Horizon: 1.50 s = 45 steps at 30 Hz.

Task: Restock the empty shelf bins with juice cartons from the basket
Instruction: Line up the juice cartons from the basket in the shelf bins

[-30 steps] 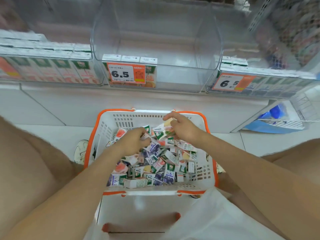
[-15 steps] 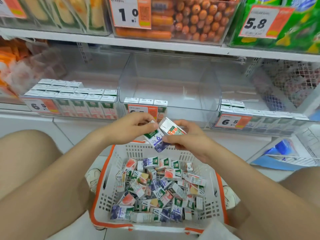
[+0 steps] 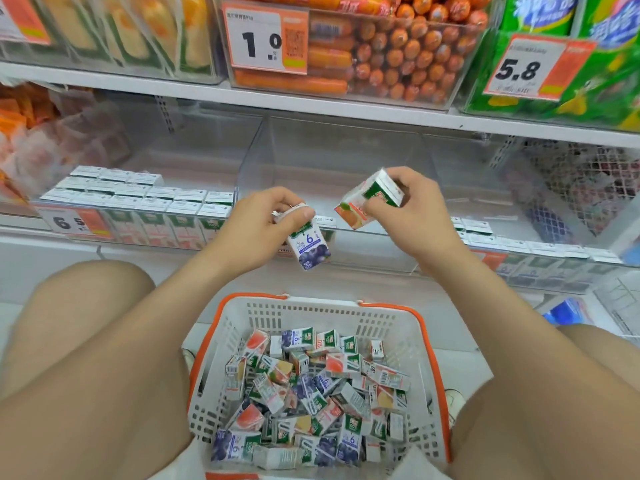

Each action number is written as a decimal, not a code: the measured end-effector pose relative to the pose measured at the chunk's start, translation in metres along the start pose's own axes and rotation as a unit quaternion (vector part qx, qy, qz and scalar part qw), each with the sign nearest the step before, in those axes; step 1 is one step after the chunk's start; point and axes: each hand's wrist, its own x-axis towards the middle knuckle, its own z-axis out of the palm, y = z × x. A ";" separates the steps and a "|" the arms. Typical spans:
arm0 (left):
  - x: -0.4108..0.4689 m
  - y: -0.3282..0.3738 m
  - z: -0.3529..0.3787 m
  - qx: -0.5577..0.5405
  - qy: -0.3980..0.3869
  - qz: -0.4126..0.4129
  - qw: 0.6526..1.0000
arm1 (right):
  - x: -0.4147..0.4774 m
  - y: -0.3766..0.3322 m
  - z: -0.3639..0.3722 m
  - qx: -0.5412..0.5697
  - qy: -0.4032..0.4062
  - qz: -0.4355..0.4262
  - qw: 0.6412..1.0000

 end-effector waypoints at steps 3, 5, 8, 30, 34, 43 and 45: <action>0.002 0.001 0.000 0.037 0.027 0.022 0.999 | 0.017 0.011 -0.009 -0.158 -0.023 -0.062 0.985; 0.002 0.000 0.002 0.049 0.043 0.016 0.998 | 0.025 0.023 -0.005 -0.260 -0.073 -0.072 0.960; 0.003 0.001 0.008 0.034 0.054 0.001 0.998 | 0.034 0.032 0.005 -0.296 -0.161 -0.059 0.940; 0.007 0.069 0.056 -0.214 -0.048 0.023 0.975 | -0.006 -0.017 -0.063 0.009 -0.169 -0.006 0.986; 0.023 0.107 0.085 -0.222 -0.043 0.051 0.973 | -0.006 -0.007 -0.108 0.017 -0.136 -0.008 0.990; 0.065 0.157 0.169 -0.201 -0.074 0.088 0.973 | 0.001 0.034 -0.192 -0.181 -0.062 -0.069 0.979; 0.065 0.157 0.182 -0.096 -0.019 0.135 0.986 | 0.007 0.046 -0.203 -0.248 0.008 -0.068 0.966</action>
